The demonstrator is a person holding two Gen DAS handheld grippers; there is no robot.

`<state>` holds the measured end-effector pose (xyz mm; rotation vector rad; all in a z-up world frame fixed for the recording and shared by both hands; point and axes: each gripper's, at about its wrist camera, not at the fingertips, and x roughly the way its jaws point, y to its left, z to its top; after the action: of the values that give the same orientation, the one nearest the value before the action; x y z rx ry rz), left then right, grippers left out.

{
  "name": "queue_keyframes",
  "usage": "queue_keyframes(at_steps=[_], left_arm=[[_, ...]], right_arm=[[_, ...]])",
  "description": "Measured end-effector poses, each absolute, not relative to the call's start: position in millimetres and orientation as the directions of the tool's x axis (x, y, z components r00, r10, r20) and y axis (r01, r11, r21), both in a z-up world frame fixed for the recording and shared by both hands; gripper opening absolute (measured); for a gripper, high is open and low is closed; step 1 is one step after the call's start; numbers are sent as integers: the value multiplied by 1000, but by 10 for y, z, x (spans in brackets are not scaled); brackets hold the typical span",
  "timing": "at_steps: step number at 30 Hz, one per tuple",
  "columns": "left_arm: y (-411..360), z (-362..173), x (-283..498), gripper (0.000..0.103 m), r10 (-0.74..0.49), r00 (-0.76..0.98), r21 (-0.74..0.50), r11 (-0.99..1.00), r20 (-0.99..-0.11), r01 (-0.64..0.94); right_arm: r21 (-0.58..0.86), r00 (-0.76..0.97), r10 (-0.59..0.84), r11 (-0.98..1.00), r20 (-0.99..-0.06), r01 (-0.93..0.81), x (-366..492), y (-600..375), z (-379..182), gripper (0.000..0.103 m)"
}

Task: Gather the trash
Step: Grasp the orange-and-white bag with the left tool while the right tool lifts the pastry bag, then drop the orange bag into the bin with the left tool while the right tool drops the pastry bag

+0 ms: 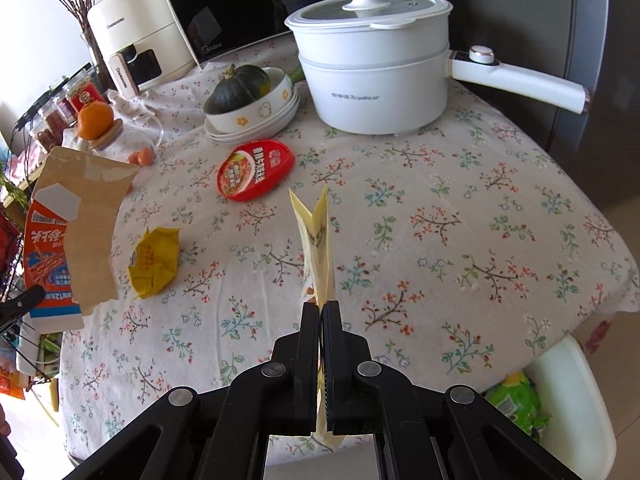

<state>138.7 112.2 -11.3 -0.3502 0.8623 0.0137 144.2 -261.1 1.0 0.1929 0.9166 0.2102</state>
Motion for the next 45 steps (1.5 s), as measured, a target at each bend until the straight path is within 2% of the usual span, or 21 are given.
queue_keyframes(at_steps=[21,34,37,39,41,45], left_arm=[[-280,-267,834,1,-368,499,-318,930,-784,187],[-1320,-420,788,1,-432,379,-307,886,-818,348],[-1546,-525,797,1,-434,344,-303,877,-833,373],[-1702,-600,810,1,-434,322,-300,871,-841,389],[-1848,-683,836,1,-434,303,-298,865,-848,404],[-2100,-854,876,1,-432,271,-295,855,-861,426]], right_arm=[[204,539,100,970,-836,135,682,-3820,-214,1],[233,506,82,942,-859,243,540,-4342,-384,4],[224,506,66,940,-860,259,473,-4440,-385,9],[219,509,53,937,-859,272,421,-4505,-386,25],[219,512,46,933,-858,284,381,-4571,-394,34],[227,509,45,926,-859,302,320,-4701,-419,36]])
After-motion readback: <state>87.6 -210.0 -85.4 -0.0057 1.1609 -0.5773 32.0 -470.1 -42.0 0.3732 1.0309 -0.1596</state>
